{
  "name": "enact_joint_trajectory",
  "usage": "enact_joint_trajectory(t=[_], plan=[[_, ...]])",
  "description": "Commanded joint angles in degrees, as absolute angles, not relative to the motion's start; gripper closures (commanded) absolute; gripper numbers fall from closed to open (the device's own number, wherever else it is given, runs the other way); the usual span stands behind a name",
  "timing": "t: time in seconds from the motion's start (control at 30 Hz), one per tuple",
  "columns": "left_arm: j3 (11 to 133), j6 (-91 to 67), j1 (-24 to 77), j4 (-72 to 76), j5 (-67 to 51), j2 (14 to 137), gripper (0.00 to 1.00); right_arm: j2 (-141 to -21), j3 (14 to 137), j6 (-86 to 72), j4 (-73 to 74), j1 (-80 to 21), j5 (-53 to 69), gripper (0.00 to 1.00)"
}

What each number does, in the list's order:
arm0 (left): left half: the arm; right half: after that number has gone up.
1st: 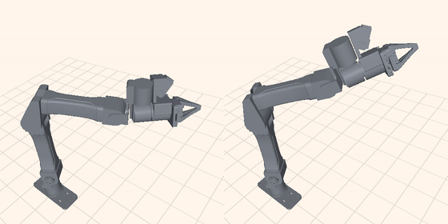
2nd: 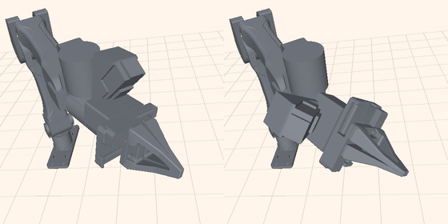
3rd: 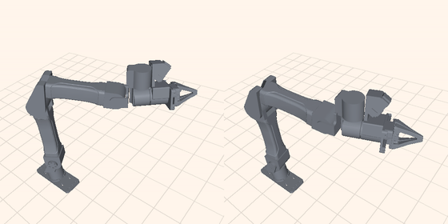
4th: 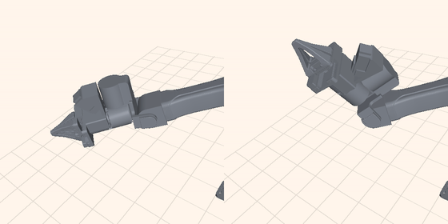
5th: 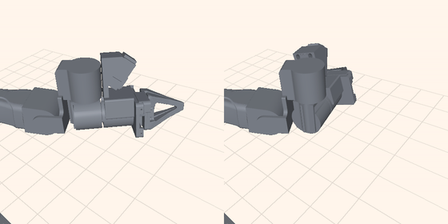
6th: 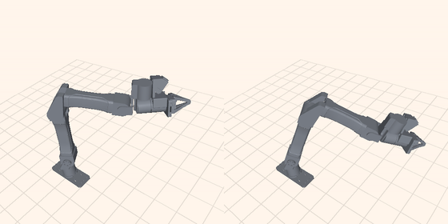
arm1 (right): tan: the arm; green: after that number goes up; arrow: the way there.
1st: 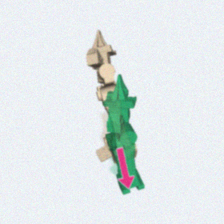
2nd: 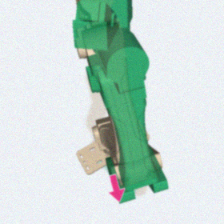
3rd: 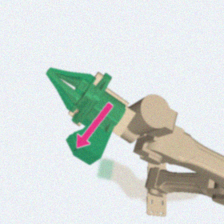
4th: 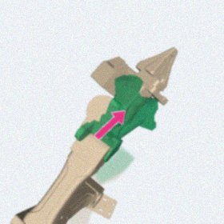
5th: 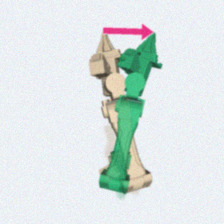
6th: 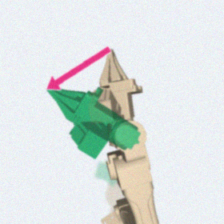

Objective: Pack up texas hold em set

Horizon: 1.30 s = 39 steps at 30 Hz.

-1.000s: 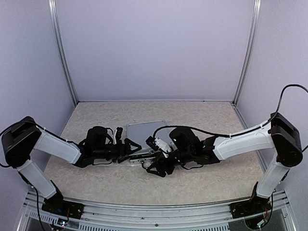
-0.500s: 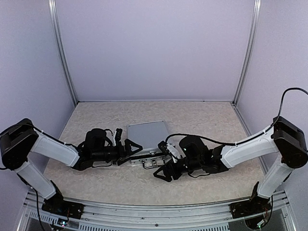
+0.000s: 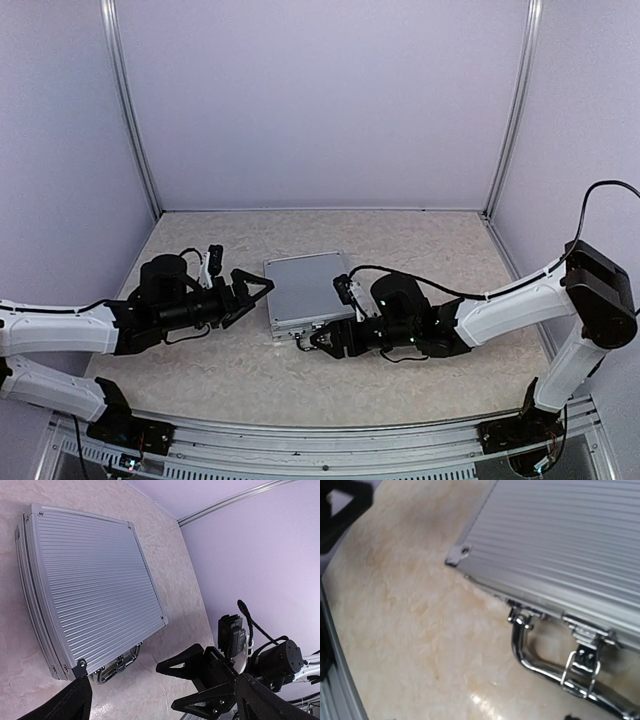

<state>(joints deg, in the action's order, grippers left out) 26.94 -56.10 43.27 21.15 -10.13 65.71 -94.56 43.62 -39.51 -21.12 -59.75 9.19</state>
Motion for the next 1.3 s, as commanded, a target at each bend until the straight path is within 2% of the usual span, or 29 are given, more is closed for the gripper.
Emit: enact_joint_trajectory(t=[0.0,0.27,0.6,0.97,1.27], plan=[[25.5,-54.8,43.9,17.9,-7.9,64.9,0.01,-96.7,44.9,-42.8,-21.7,-59.2,7.0,0.29],[28.0,-53.3,43.9,26.6,-10.8,72.6,0.01,-101.1,48.4,-42.2,-19.5,-58.5,7.3,0.29],[35.5,-53.4,42.7,37.7,-18.5,88.3,0.01,-103.1,47.4,-41.9,-20.6,-58.0,7.0,0.28],[41.6,-53.2,42.8,36.9,-21.9,98.0,0.05,-106.7,49.7,-40.5,-21.0,-56.9,8.0,0.29],[41.2,-53.3,43.2,36.7,-22.2,102.4,0.07,-108.6,49.9,-40.7,-25.1,-56.0,12.8,0.29]])
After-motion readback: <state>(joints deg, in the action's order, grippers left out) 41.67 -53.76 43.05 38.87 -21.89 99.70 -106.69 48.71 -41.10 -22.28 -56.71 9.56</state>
